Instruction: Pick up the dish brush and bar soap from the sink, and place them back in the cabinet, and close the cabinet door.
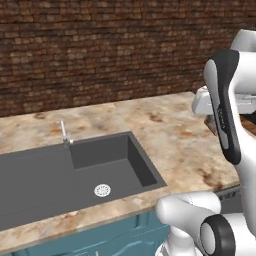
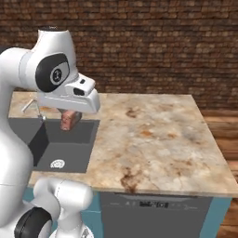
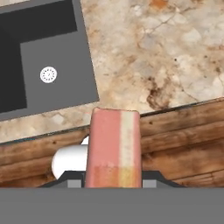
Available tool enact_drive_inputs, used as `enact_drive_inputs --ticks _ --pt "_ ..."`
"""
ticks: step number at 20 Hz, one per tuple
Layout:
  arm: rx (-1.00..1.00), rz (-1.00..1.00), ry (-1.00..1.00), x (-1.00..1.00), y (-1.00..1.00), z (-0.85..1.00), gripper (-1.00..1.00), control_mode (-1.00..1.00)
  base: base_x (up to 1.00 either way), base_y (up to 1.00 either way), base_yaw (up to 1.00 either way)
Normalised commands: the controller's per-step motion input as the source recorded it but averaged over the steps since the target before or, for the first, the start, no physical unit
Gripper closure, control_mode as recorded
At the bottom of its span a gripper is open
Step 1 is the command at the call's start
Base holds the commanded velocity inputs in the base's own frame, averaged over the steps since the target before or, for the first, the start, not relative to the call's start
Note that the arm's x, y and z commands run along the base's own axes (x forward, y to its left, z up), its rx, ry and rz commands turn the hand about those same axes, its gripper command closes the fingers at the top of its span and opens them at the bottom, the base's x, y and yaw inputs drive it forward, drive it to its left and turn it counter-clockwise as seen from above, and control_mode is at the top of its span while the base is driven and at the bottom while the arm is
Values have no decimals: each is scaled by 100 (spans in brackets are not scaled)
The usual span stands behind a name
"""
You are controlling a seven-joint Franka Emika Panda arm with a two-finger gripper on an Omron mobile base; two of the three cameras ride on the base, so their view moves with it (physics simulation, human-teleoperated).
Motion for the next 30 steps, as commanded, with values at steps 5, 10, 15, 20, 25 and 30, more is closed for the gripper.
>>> enact_drive_inputs --ticks 5,10,15,20,25,30 --pt "0 0 0 0 0 0 100 100 -3 -64 -57" --pt "0 0 0 0 0 0 100 100 0 -37 -75" --pt "0 0 0 0 0 0 100 100 0 -17 -80" --pt "0 0 0 0 0 0 100 100 0 -2 -85" --pt "0 0 0 0 0 0 100 100 0 0 -86" --pt "0 0 0 0 0 0 100 100 18 0 -79"
